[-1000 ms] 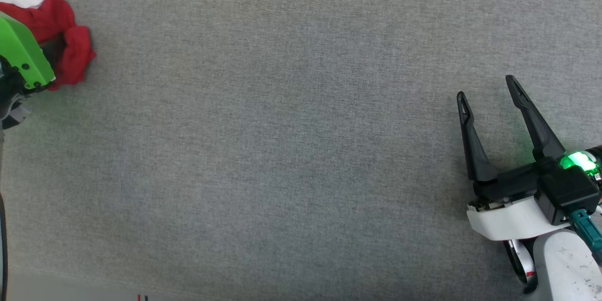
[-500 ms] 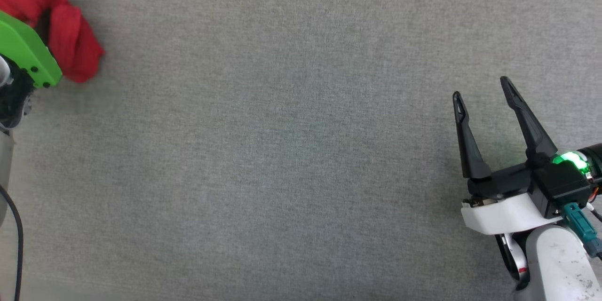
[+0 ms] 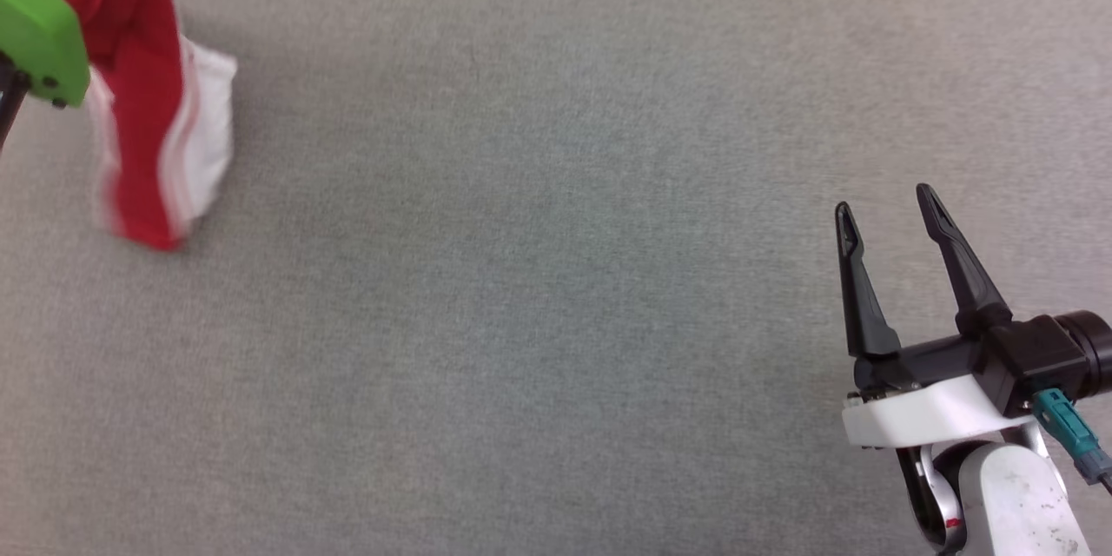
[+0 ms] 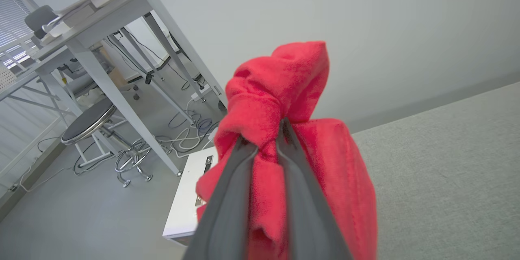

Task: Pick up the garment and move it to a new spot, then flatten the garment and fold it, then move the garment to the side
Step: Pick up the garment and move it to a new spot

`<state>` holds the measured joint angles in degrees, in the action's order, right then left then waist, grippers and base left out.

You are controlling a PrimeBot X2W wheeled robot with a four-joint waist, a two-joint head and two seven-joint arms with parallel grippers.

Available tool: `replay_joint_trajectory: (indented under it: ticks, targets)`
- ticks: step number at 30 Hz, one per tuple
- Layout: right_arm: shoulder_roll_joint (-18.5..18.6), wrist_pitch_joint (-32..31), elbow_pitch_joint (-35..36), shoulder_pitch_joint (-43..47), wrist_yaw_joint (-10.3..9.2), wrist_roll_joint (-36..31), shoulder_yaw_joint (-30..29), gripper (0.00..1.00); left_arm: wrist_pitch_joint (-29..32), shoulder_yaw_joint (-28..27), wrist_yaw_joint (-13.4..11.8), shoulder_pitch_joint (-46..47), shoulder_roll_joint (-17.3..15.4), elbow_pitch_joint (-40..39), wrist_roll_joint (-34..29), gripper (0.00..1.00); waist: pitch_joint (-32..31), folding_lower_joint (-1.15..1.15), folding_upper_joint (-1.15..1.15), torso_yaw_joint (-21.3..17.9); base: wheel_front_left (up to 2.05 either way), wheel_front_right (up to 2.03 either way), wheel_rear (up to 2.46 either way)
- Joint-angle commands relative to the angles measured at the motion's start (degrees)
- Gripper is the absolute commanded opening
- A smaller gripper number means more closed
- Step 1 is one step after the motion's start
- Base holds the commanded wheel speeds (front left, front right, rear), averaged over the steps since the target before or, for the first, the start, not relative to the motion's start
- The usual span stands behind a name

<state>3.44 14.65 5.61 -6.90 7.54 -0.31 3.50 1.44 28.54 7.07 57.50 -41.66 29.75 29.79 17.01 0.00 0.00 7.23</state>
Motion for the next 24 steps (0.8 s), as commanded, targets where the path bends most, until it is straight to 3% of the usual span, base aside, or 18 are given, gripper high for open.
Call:
replay_joint_trajectory:
  ticks: [1,14,19,24]
  targets:
    - [-0.39,0.34,-0.24,0.69,-0.05,0.69,-0.19,1.00,-0.49,0.54,-0.11,1.43,0.32,-1.15,-0.32,0.00,-5.11,0.00,0.00,-3.47,0.00,0.00,0.00]
    - [-0.55,0.35,-0.29,3.26,-0.05,5.13,-3.85,1.00,-2.90,7.86,0.30,9.85,5.79,-5.92,-4.51,0.00,-9.51,0.00,0.00,-14.93,0.00,0.00,0.00]
    - [-0.56,0.35,-0.40,4.32,-0.05,5.96,-6.61,1.00,-5.60,11.05,0.37,9.49,10.53,-4.87,-2.82,0.00,-10.41,0.00,0.00,-18.40,0.00,0.00,0.00]
    - [-0.56,0.35,-0.65,5.19,-0.05,6.05,-7.92,1.00,-8.48,14.56,0.22,2.92,15.99,-4.93,-0.01,0.00,-11.54,0.00,0.00,-20.38,0.00,0.00,0.00]
